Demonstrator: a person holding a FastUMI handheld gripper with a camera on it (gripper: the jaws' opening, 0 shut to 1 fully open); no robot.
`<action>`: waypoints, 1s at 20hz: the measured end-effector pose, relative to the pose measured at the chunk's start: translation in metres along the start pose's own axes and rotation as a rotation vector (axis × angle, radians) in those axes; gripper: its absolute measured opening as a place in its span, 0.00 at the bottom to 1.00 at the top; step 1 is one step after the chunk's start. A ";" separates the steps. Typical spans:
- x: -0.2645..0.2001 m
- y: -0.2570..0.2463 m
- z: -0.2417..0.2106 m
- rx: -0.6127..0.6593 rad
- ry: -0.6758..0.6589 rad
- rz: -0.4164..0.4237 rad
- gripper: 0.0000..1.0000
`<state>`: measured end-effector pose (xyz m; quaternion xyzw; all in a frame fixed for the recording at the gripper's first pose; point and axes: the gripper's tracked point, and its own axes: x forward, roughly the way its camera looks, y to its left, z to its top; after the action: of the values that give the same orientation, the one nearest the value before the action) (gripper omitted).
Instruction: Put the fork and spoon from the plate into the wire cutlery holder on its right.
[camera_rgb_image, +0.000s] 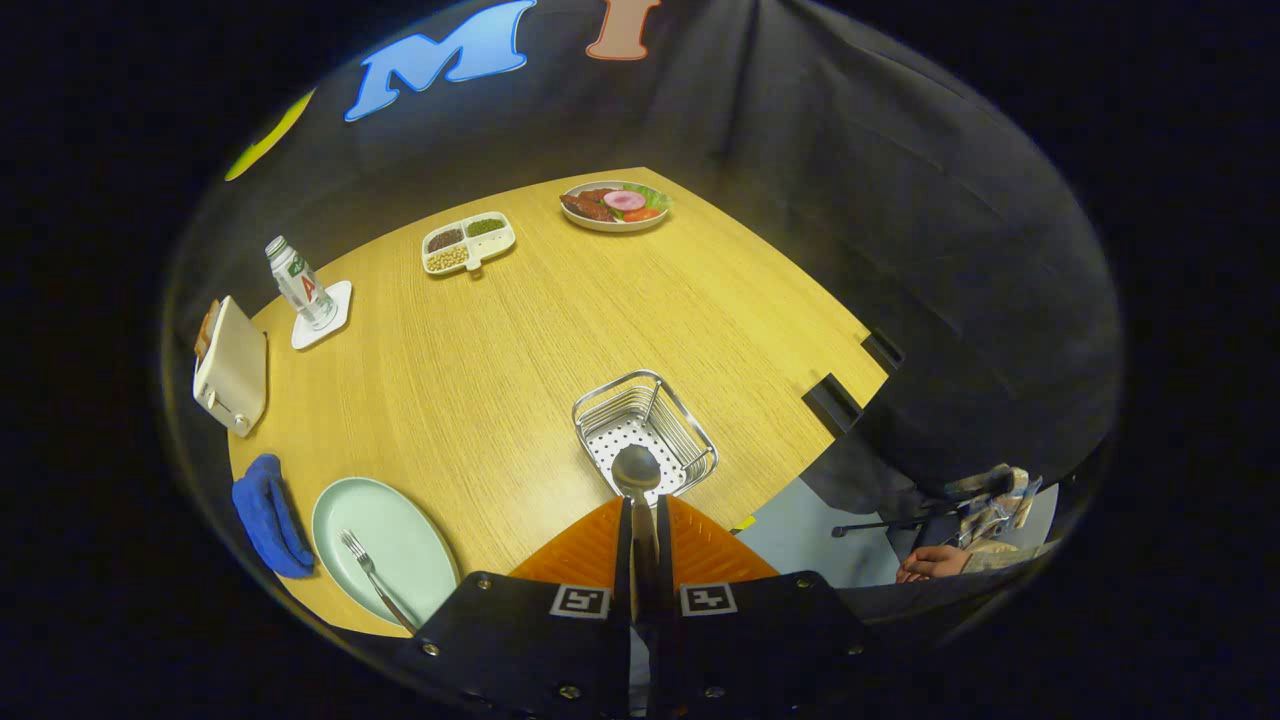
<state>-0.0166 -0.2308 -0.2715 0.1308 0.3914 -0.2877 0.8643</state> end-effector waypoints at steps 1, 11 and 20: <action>-0.002 0.001 0.005 0.001 -0.015 -0.003 0.21; -0.030 0.035 0.033 -0.149 -0.135 0.054 0.21; -0.052 0.109 0.004 -0.324 -0.166 0.195 0.21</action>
<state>0.0242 -0.1246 -0.2295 0.0033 0.3452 -0.1457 0.9271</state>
